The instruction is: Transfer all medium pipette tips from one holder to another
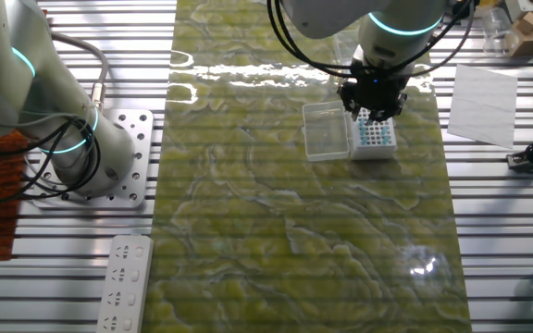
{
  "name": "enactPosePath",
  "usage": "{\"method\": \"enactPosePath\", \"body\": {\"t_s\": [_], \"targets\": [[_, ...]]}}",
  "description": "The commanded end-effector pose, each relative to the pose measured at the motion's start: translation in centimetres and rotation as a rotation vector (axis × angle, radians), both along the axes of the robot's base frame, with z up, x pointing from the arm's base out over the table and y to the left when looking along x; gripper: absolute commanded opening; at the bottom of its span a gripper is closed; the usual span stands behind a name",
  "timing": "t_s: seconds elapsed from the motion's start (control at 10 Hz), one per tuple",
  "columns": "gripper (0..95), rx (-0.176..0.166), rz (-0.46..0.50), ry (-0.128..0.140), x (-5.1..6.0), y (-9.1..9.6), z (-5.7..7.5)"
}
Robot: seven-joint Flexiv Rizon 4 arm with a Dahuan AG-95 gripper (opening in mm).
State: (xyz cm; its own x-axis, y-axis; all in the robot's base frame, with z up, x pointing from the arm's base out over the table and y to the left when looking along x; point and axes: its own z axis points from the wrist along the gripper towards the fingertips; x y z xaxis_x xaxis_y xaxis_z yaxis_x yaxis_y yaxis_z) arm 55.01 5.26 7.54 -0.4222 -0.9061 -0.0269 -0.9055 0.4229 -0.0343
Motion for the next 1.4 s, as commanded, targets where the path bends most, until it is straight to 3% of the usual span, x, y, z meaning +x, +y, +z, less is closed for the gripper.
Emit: {"method": "enactPosePath", "body": {"t_s": [0.1, 0.3, 0.5, 0.6, 0.7, 1.0, 1.1, 1.3, 1.4], "targets": [[0.0, -0.004, -0.004, 0.005, 0.0, 0.0, 0.2], [0.0, -0.008, -0.011, 0.024, -0.1, 0.1, 1.0], [0.0, -0.008, -0.024, 0.065, 0.4, 0.2, 2.9], [0.0, -0.008, -0.024, 0.065, 0.4, 0.2, 2.9], [0.0, -0.013, -0.064, 0.101, 0.8, 1.0, 4.9], [0.0, -0.015, -0.127, 0.152, 1.8, 2.5, 7.2], [0.0, -0.032, -0.16, 0.17, 2.3, 3.8, 8.2], [0.0, -0.023, -0.184, 0.173, 2.7, 4.6, 8.2], [0.0, -0.008, -0.23, 0.169, 3.1, 6.1, 7.7]]}}
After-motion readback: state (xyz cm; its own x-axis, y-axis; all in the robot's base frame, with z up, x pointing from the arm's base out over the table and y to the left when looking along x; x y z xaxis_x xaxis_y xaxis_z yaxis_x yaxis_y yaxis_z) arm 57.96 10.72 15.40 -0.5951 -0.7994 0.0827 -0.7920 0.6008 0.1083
